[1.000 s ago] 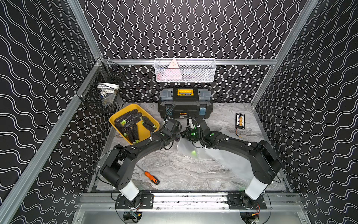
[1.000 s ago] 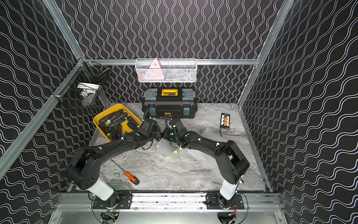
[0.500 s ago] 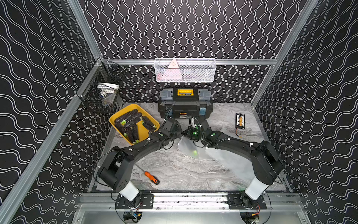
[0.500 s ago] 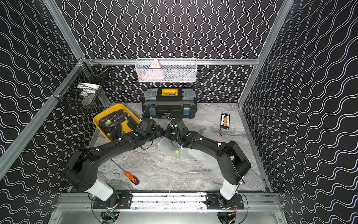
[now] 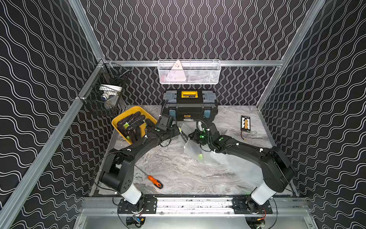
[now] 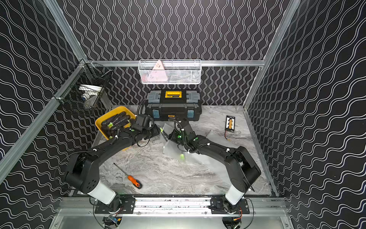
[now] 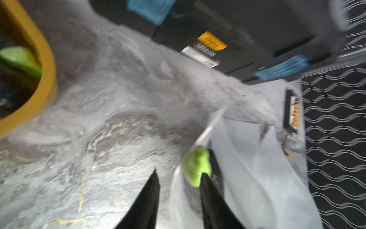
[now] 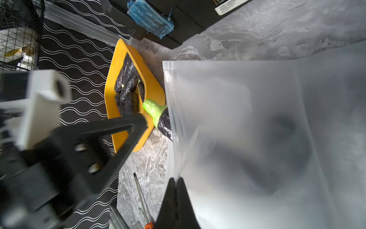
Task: Place the eggplant in a zip-top bag and seal the zipper
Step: Place the eggplant in the zipper food storage bag, then pick up the eggplant from the basket.
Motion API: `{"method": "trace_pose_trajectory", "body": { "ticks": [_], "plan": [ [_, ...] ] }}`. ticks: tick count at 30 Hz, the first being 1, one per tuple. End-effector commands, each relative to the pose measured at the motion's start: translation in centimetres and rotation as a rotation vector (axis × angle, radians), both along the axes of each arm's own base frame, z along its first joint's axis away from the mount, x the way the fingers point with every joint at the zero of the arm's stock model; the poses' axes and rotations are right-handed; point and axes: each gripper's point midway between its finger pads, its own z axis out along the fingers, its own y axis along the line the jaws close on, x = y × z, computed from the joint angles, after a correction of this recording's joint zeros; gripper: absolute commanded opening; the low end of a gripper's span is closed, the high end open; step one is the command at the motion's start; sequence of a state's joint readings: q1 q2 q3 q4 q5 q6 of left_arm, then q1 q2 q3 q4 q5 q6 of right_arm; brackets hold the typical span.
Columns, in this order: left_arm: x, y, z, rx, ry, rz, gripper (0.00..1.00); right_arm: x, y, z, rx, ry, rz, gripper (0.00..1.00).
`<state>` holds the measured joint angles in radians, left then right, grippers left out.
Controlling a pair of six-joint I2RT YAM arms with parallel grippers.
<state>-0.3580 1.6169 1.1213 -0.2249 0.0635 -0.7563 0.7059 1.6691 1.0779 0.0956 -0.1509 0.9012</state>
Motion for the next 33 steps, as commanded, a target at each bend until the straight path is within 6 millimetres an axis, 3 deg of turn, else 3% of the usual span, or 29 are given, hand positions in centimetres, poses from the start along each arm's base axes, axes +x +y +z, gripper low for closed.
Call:
{"method": "trace_pose_trajectory", "body": {
  "ticks": [1, 7, 15, 21, 24, 28, 30, 33],
  "plan": [
    [-0.3, -0.6, -0.8, -0.007, 0.017, -0.039, 0.33, 0.1, 0.4, 1.3, 0.029, -0.036, 0.015, 0.00],
    [0.1, -0.8, -1.9, 0.006, 0.031, -0.045, 0.39, -0.1, 0.9, 2.1, 0.053, -0.047, 0.040, 0.00],
    [0.8, -2.0, -2.4, -0.014, 0.032, -0.080, 0.63, -0.7, 2.0, 2.4, 0.111, -0.033, 0.095, 0.00],
    [0.7, -2.9, -3.3, -0.011, 0.063, -0.107, 0.64, -0.8, 2.1, 4.4, 0.134, -0.076, 0.106, 0.00],
    [0.7, -2.8, -1.5, -0.028, 0.030, -0.103, 0.65, -0.4, 1.2, 4.5, 0.079, -0.089, 0.073, 0.00],
    [1.2, -1.2, 2.5, -0.012, -0.031, -0.080, 0.66, 0.3, -0.2, 4.0, 0.011, -0.098, 0.019, 0.00],
    [1.3, 0.3, 4.4, 0.013, -0.058, -0.053, 0.67, 0.7, -0.7, 3.7, -0.021, -0.109, 0.003, 0.00],
    [1.4, 3.7, 5.6, 0.055, -0.061, 0.015, 0.67, 0.8, -1.1, 3.4, -0.048, -0.118, -0.007, 0.00]
  ]
}}
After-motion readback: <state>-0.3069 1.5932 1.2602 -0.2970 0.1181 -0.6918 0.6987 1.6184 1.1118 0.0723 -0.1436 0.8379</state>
